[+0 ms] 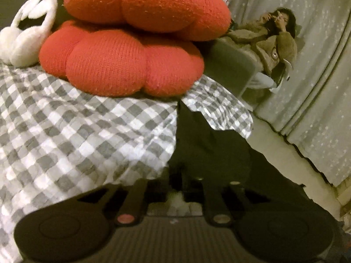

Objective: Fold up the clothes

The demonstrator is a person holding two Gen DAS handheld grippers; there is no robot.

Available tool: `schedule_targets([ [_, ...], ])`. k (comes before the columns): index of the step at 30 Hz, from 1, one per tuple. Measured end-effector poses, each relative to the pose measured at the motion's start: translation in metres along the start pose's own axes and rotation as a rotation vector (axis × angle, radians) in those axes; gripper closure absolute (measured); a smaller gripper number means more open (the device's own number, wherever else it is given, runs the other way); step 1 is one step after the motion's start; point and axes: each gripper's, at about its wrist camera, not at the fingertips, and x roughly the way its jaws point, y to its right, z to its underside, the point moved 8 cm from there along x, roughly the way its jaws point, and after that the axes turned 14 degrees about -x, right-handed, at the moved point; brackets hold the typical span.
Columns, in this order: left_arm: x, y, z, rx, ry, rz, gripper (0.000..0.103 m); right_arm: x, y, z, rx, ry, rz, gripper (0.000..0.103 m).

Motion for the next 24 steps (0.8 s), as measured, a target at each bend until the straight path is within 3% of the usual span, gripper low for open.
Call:
schedule_targets([
  [2, -0.009, -0.005, 0.003, -0.012, -0.026, 0.016, 0.068, -0.013, -0.001, 0.008, 0.039, -0.004, -0.051, 0.059],
  [7, -0.038, -0.021, 0.020, -0.040, -0.120, 0.092, 0.060, -0.046, -0.012, 0.031, 0.059, -0.049, -0.159, 0.059],
  [13, -0.069, -0.042, 0.040, -0.051, -0.220, 0.165, 0.060, -0.075, -0.022, 0.059, 0.049, -0.088, -0.201, 0.059],
  [24, -0.115, -0.070, 0.067, -0.027, -0.318, 0.240, 0.060, -0.107, -0.036, 0.092, 0.039, -0.119, -0.242, 0.063],
])
